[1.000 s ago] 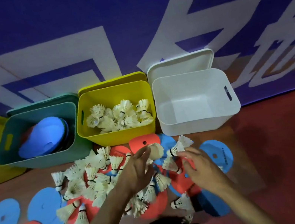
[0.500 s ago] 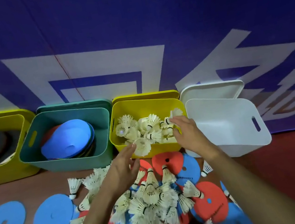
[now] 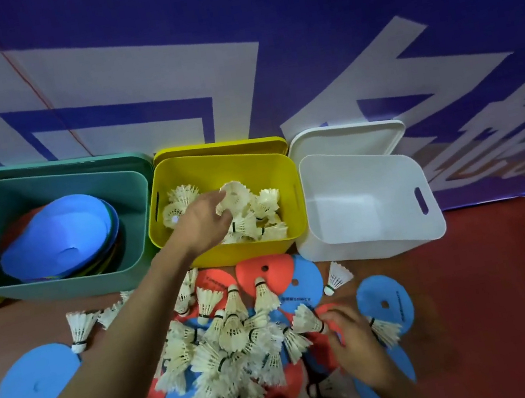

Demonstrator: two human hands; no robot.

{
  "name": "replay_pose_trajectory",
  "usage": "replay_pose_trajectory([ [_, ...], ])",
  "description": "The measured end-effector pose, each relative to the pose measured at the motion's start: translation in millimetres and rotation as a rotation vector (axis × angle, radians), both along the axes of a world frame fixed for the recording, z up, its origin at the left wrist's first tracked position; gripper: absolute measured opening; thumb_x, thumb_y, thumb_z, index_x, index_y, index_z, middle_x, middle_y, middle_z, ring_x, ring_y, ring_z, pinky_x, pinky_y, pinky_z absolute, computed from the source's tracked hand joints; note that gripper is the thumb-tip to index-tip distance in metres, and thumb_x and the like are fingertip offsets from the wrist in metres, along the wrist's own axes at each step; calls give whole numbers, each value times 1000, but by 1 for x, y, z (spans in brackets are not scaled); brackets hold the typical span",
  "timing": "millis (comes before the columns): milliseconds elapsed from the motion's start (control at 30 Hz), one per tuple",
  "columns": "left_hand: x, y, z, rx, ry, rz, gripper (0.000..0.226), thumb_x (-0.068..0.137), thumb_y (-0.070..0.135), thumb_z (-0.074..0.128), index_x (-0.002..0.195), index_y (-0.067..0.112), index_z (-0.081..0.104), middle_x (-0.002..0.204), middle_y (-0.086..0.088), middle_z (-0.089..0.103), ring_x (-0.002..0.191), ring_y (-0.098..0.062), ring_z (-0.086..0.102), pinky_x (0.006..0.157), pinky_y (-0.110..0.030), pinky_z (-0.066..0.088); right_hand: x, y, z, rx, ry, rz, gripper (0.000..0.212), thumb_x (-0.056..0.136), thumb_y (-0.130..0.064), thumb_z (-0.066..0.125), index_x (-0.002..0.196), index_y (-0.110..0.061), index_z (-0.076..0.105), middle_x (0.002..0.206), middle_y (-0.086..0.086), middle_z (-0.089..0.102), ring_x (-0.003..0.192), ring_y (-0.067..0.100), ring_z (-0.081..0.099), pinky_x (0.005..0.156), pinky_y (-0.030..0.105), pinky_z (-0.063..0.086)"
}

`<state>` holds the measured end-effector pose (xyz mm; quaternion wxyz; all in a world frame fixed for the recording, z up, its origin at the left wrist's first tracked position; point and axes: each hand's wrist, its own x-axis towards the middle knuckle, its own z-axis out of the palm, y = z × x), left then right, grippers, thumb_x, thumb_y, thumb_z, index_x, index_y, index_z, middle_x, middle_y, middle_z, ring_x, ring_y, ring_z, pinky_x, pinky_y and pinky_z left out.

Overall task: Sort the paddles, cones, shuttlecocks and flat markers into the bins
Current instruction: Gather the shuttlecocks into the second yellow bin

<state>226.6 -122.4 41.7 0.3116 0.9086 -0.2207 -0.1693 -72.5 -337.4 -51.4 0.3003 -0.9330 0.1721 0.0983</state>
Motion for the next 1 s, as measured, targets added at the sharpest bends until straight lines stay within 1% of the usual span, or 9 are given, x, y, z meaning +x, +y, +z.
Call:
replay_pose_trajectory([
  [200,37,-32,-52,243,137,-76,54,98,26,53,147,6,43,153,-14,42,138,-29,42,110,-35,36,-2,0,-18,40,187,-67,59,85,-46,31,137,-30,55,140,-4,46,134,19,39,114,38,33],
  [333,46,-37,-74,333,163,-143,55,98,28,50,150,13,40,155,-12,40,139,-28,42,112,-35,36,5,-3,-49,53,274,-41,35,86,-39,44,119,-47,53,133,-11,49,128,19,44,109,41,39],
  [433,47,-36,-72,295,82,-146,60,89,38,42,147,21,46,150,-16,45,137,-31,44,114,-44,35,12,-2,-60,-1,323,69,30,87,-29,49,113,-36,61,125,-5,57,127,20,45,109,41,34],
  [500,38,-33,-59,200,-39,-113,59,83,30,38,138,22,57,137,-20,57,129,-33,51,111,-49,35,20,-1,-48,-46,390,145,27,89,-30,48,112,-32,62,132,-2,56,137,20,35,108,39,24],
  [567,17,-27,-43,98,-137,-74,54,83,28,39,131,21,64,126,-19,63,123,-33,52,107,-48,33,27,0,-43,-88,437,221,32,90,-29,51,120,-30,62,140,-2,51,143,20,26,108,38,19],
  [633,-14,-16,-30,-17,-107,-52,47,87,30,41,127,24,66,121,-14,61,112,-28,54,101,-44,40,30,1,-41,-105,493,274,41,90,-27,54,130,-29,59,146,0,46,143,23,25,110,39,18],
  [767,-83,-2,-33,-121,-29,-269,31,93,22,50,118,23,69,114,0,65,102,-14,56,97,-40,43,32,-2,-51,-131,545,313,58,85,-34,55,140,-50,43,156,6,30,144,34,20,109,47,22],
  [900,-136,-7,-60,-22,30,-492,26,94,19,53,111,25,72,125,3,60,105,-8,42,102,-28,30,35,-2,-42,-137,567,274,41,88,-32,55,128,-30,60,146,11,44,139,29,27,108,41,20],
  [1000,-158,-17,-92,233,-21,-623,25,92,26,51,100,29,74,139,-1,48,119,-24,39,100,-42,37,26,-9,-37,-183,502,150,45,86,-25,39,126,-26,60,141,8,40,123,32,32,105,40,31],
])
